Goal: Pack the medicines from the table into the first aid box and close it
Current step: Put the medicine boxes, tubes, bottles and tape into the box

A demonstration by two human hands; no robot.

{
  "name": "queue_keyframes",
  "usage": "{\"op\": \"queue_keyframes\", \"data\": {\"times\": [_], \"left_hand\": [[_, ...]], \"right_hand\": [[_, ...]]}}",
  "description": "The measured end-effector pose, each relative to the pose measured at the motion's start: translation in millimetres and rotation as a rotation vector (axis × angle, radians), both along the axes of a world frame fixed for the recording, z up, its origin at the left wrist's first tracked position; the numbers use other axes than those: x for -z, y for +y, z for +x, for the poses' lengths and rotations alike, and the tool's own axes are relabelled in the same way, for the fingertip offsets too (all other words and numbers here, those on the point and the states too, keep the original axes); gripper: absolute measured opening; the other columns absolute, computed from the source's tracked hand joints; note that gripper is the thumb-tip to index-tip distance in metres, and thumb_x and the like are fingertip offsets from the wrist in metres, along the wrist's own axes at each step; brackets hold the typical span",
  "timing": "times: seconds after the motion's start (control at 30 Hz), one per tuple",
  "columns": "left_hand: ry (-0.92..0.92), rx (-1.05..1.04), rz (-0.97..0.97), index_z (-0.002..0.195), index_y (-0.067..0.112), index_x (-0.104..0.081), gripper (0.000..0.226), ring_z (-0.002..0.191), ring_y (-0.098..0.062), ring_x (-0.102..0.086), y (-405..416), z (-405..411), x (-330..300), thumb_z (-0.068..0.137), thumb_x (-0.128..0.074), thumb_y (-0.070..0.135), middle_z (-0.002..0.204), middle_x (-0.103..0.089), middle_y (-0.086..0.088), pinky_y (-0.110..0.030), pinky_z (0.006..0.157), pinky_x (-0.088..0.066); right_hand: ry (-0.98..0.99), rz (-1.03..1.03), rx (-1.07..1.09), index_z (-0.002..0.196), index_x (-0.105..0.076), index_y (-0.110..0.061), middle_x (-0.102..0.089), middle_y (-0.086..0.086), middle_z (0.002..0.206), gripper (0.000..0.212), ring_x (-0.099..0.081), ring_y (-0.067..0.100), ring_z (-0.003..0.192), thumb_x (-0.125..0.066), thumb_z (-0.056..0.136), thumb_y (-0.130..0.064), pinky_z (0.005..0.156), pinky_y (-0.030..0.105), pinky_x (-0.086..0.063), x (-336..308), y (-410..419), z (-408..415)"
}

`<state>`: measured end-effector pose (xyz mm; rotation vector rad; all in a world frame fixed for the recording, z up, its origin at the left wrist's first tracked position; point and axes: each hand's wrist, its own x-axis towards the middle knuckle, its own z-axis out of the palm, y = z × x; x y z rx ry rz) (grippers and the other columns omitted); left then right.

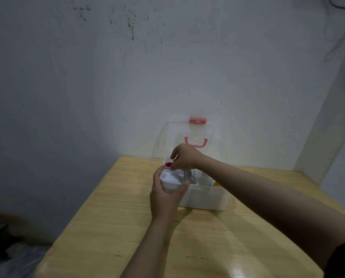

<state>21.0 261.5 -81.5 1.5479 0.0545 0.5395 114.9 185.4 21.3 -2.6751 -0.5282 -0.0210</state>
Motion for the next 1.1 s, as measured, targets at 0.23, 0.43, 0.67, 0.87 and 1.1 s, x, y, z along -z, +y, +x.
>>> {"op": "queue_keyframes", "data": {"times": [0.23, 0.43, 0.67, 0.87, 1.1], "left_hand": [[-0.017, -0.006, 0.021, 0.124, 0.042, -0.038, 0.075, 0.096, 0.002, -0.052, 0, 0, -2, 0.065, -0.082, 0.037, 0.107, -0.046, 0.027, -0.011, 0.059, -0.05], [0.004, -0.004, 0.02, 0.131, 0.038, -0.04, 0.077, 0.098, -0.003, -0.055, 0, 1, 2, 0.065, -0.081, 0.04, 0.115, -0.051, 0.014, -0.019, 0.066, -0.054], [0.011, -0.029, 0.017, 0.129, 0.041, -0.041, 0.075, 0.106, -0.012, -0.056, -1, 2, 4, 0.065, -0.08, 0.041, 0.117, -0.053, 0.013, -0.031, 0.079, -0.056], [0.006, -0.05, 0.034, 0.126, 0.045, -0.04, 0.07, 0.108, -0.015, -0.055, -3, 2, 4, 0.068, -0.079, 0.038, 0.12, -0.052, 0.011, -0.028, 0.078, -0.053], [0.006, -0.061, 0.036, 0.129, 0.039, -0.041, 0.071, 0.107, -0.015, -0.055, -4, 2, 3, 0.07, -0.079, 0.035, 0.119, -0.053, 0.01, -0.026, 0.076, -0.051]], "right_hand": [[-0.061, 0.081, 0.02, 0.108, -0.066, -0.002, -0.069, 0.013, 0.108, 0.034, -0.065, 0.021, 0.091, -0.073, 0.078, -0.016, 0.079, 0.025, -0.054, -15, -21, -5], [-0.211, 0.234, 0.093, 0.1, -0.071, -0.008, -0.07, 0.002, 0.092, 0.024, -0.064, 0.011, 0.081, -0.072, 0.079, -0.02, 0.07, 0.016, -0.048, -34, -95, -30], [-0.176, 0.159, 0.438, 0.097, -0.072, -0.009, -0.073, 0.009, 0.092, 0.023, -0.064, 0.017, 0.079, -0.073, 0.077, -0.021, 0.073, 0.027, -0.046, 18, -229, -48], [-0.123, 0.067, 0.616, 0.101, -0.069, -0.013, -0.067, 0.005, 0.087, 0.036, -0.059, 0.018, 0.08, -0.07, 0.076, -0.038, 0.068, 0.032, -0.048, 79, -282, -57], [-0.205, 0.265, 0.721, 0.1, -0.066, -0.018, -0.068, 0.002, 0.089, 0.04, -0.06, 0.019, 0.083, -0.063, 0.077, -0.05, 0.064, 0.03, -0.044, 107, -276, -56]]}}
